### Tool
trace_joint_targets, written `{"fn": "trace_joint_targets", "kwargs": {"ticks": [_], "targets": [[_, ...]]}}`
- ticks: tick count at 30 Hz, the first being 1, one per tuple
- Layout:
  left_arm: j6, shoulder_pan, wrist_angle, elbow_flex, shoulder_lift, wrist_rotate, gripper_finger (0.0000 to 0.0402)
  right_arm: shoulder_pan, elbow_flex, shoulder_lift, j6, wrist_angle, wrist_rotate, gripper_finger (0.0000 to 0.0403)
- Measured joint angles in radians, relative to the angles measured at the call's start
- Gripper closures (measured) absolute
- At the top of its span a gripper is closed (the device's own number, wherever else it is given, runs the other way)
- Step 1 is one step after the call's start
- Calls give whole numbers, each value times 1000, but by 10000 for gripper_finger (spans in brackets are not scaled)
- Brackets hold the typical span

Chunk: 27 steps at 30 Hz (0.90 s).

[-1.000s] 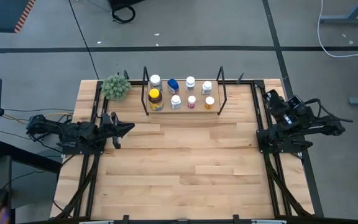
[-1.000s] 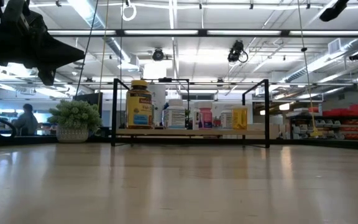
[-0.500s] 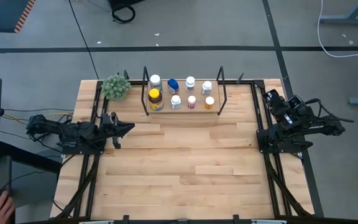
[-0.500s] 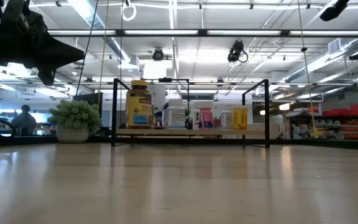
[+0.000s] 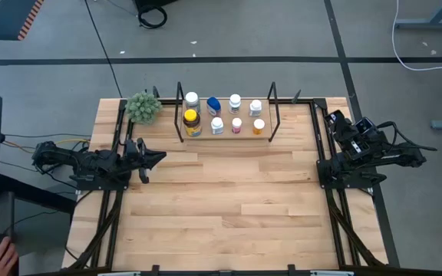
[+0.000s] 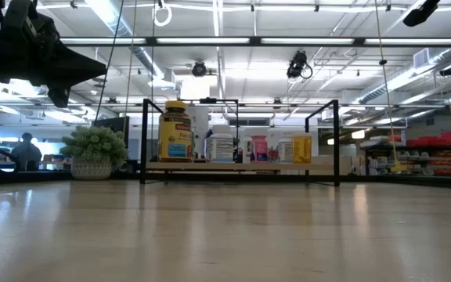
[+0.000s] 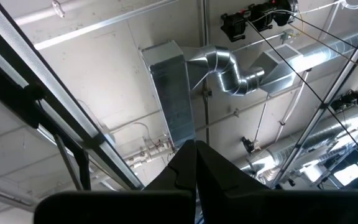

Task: Pick and place medicine bottles onto shelf by color
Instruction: Return to Home Position

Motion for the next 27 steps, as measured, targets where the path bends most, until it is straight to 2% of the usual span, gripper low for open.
{"fn": "trace_joint_targets", "kwargs": {"ticks": [14, 27], "targets": [[0, 0, 0, 0, 0, 0, 378, 0, 0, 0, 0, 0, 0, 394], [0, 0, 0, 0, 0, 0, 369, 0, 0, 0, 0, 0, 0, 394]]}}
